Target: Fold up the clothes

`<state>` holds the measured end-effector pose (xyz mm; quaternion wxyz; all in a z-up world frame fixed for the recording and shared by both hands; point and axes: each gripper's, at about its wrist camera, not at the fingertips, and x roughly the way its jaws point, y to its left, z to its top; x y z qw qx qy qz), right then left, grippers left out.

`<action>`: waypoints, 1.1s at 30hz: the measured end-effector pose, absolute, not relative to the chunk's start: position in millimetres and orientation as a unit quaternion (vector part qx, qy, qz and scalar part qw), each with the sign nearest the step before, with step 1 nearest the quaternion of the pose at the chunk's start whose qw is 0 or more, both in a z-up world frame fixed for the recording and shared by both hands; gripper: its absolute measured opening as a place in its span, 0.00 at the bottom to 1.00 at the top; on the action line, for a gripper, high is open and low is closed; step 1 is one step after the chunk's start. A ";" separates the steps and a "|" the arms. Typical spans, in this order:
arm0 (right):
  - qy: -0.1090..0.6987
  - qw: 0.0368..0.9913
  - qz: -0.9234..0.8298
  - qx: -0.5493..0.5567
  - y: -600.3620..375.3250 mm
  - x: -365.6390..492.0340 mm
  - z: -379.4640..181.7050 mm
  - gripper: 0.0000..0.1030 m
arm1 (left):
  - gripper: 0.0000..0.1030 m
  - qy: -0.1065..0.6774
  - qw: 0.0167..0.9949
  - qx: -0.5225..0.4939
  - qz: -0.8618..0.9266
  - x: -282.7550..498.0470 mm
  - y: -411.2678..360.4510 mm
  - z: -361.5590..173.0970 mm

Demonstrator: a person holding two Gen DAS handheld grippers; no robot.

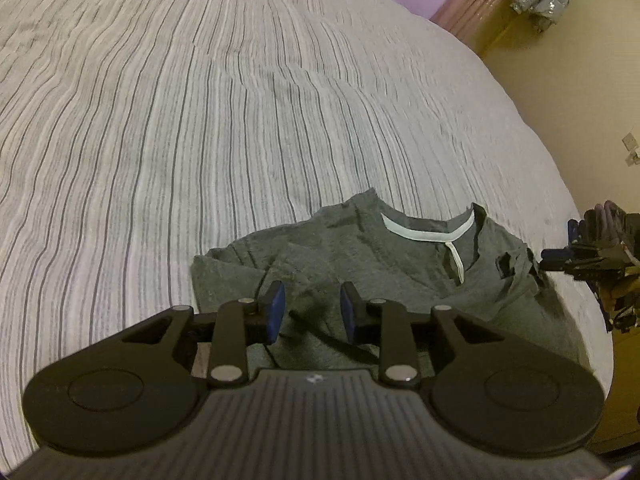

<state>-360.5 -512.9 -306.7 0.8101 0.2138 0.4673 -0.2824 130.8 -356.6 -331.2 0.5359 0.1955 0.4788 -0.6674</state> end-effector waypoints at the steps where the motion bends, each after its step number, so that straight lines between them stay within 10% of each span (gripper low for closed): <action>1: 0.479 0.804 -0.291 0.199 -509.5 -354.6 -310.1 0.42 | 0.24 0.479 0.536 0.194 -0.667 130.9 -356.8 -331.2; 3: 0.501 0.791 -0.309 0.167 -502.6 -343.2 -317.8 0.35 | 0.24 0.481 0.538 0.192 -0.666 131.0 -357.4 -331.3; 4: 0.512 0.784 -0.317 0.151 -499.1 -337.4 -321.6 0.06 | 0.24 0.481 0.538 0.190 -0.665 131.1 -357.7 -331.4; 5: 0.513 0.780 -0.326 0.150 -500.6 -337.3 -321.9 0.01 | 0.24 0.482 0.539 0.189 -0.665 131.2 -357.9 -331.4; 19: 0.240 0.679 -0.437 0.539 -602.7 -444.5 -324.2 0.02 | 0.24 0.510 0.555 0.131 -0.644 145.4 -358.0 -334.1; 26: 0.340 0.730 -0.379 0.457 -574.2 -440.2 -311.3 0.03 | 0.27 0.508 0.528 0.157 -0.662 148.0 -350.4 -329.3; 29: 0.375 0.744 -0.352 0.427 -563.0 -431.9 -310.3 0.07 | 0.34 0.494 0.520 0.183 -0.672 143.5 -357.8 -332.8; 31: 0.374 0.752 -0.345 0.418 -560.9 -430.0 -310.4 0.51 | 0.37 0.486 0.517 0.199 -0.676 140.7 -364.1 -337.8; 33: 0.373 0.761 -0.339 0.409 -559.2 -428.3 -310.4 0.57 | 0.37 0.481 0.513 0.215 -0.678 138.3 -370.9 -344.7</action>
